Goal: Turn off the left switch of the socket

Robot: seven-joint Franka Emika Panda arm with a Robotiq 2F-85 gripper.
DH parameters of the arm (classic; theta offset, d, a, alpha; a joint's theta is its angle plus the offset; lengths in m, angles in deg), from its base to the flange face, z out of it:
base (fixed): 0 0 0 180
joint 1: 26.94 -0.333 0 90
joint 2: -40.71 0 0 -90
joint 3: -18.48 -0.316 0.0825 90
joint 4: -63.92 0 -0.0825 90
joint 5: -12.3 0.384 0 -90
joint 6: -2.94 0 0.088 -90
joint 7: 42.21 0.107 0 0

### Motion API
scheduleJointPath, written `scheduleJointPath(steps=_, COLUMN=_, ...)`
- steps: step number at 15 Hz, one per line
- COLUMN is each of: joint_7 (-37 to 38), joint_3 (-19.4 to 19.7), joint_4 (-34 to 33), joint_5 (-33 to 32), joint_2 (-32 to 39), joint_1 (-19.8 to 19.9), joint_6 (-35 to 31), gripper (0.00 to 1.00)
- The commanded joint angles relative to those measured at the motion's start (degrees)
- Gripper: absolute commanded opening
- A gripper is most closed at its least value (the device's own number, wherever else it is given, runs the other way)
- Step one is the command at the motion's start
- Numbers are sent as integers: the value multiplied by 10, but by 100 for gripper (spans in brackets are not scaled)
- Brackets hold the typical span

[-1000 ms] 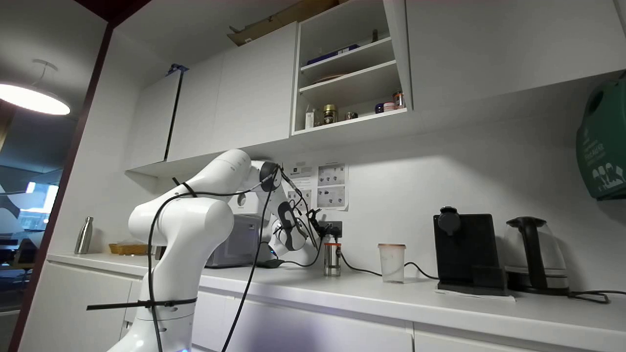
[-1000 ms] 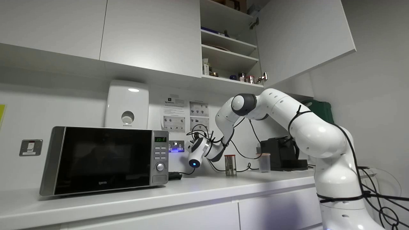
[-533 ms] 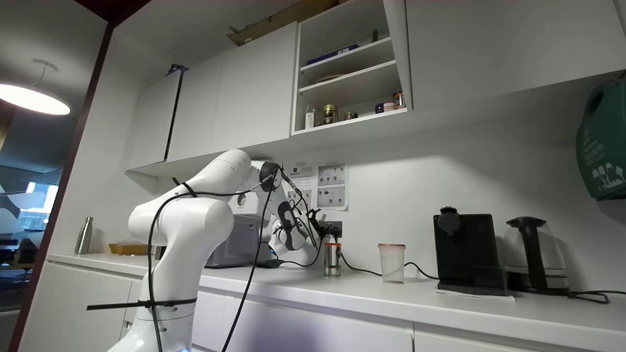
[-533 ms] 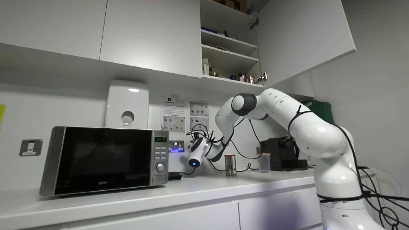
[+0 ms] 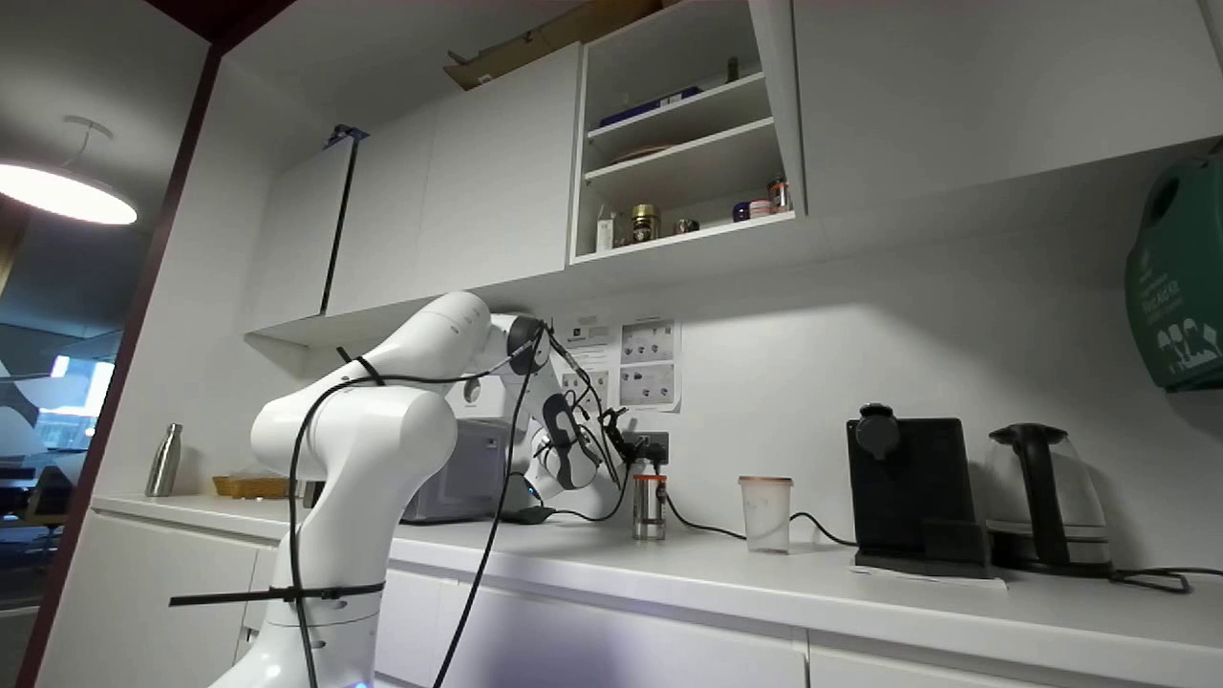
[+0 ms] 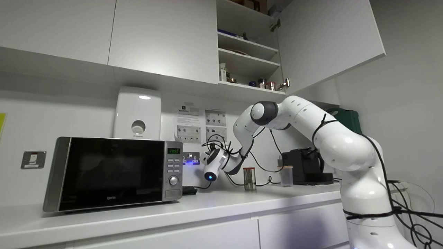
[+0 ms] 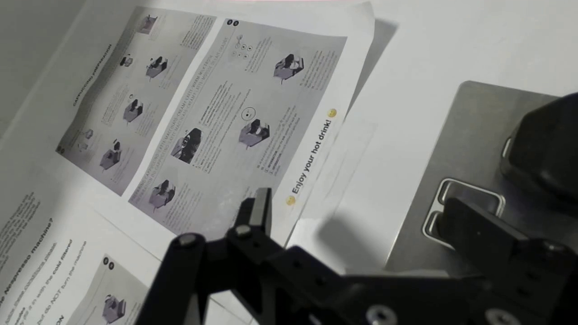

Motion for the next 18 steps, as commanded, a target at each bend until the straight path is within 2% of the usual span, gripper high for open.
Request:
scheduleJointPath(steps=1, joint_7=-17, joint_3=-8, joint_4=-70, joint_5=-5, joint_2=28, joint_1=14, joint_6=-51, gripper=100)
scheduleJointPath(steps=2, joint_7=-18, joint_3=-8, joint_4=-71, joint_5=-5, joint_2=28, joint_1=14, joint_6=-50, gripper=99)
scheduleJointPath(steps=3, joint_7=-18, joint_3=-8, joint_4=-70, joint_5=-4, joint_2=28, joint_1=14, joint_6=-50, gripper=88)
scheduleJointPath(steps=8, joint_7=-28, joint_3=-7, joint_4=-79, joint_5=-3, joint_2=31, joint_1=14, joint_6=-55, gripper=100)
scheduleJointPath(steps=13, joint_7=-37, joint_3=-6, joint_4=-101, joint_5=-1, joint_2=36, joint_1=17, joint_6=-75, gripper=100)
scheduleJointPath(steps=15, joint_7=-45, joint_3=-7, joint_4=-100, joint_5=-1, joint_2=36, joint_1=17, joint_6=-75, gripper=75)
scheduleJointPath(steps=18, joint_7=-60, joint_3=-10, joint_4=-97, joint_5=7, joint_2=37, joint_1=17, joint_6=-74, gripper=57)
